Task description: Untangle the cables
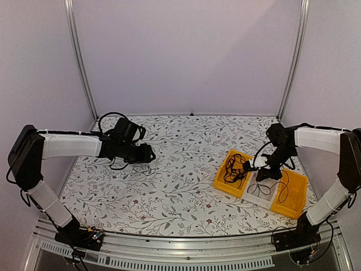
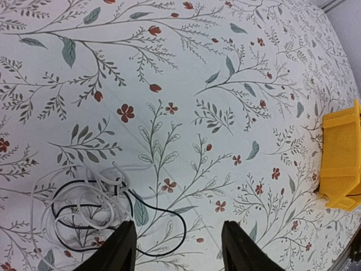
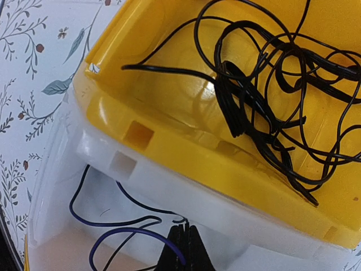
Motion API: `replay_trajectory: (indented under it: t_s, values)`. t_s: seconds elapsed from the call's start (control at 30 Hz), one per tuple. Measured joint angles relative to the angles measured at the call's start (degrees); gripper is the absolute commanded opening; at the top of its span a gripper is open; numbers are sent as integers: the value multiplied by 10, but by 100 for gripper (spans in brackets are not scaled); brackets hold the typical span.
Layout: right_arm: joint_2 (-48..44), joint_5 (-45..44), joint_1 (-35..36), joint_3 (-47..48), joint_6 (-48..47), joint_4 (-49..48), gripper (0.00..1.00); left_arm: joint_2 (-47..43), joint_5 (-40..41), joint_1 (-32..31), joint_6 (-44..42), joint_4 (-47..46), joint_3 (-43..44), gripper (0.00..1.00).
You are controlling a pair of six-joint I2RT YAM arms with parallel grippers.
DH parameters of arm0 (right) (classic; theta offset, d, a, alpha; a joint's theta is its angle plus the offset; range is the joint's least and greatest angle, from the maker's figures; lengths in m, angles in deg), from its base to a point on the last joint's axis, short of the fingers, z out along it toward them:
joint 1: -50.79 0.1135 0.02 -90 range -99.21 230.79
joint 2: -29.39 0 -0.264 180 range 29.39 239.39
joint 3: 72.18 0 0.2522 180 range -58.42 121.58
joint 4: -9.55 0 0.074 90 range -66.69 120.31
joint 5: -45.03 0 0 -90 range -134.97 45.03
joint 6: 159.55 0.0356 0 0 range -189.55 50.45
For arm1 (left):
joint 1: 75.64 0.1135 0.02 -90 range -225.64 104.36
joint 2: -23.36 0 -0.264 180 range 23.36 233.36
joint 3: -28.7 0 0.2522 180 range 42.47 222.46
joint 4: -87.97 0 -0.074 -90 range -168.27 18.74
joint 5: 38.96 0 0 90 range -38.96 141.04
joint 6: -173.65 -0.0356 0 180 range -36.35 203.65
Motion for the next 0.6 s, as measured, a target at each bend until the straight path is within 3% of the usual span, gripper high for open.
replay_trajectory:
  t_s: [0.27, 0.47, 0.6]
  values:
    - [5, -63, 24, 2, 62, -11, 4, 6, -7, 0, 0, -22, 0, 55]
    - [5, -98, 25, 13, 93, 2, 27, 18, -11, 0, -2, -34, 2, 55]
    - [-8, -105, 25, 66, 93, 40, 34, 22, -10, 3, -2, -36, 5, 55]
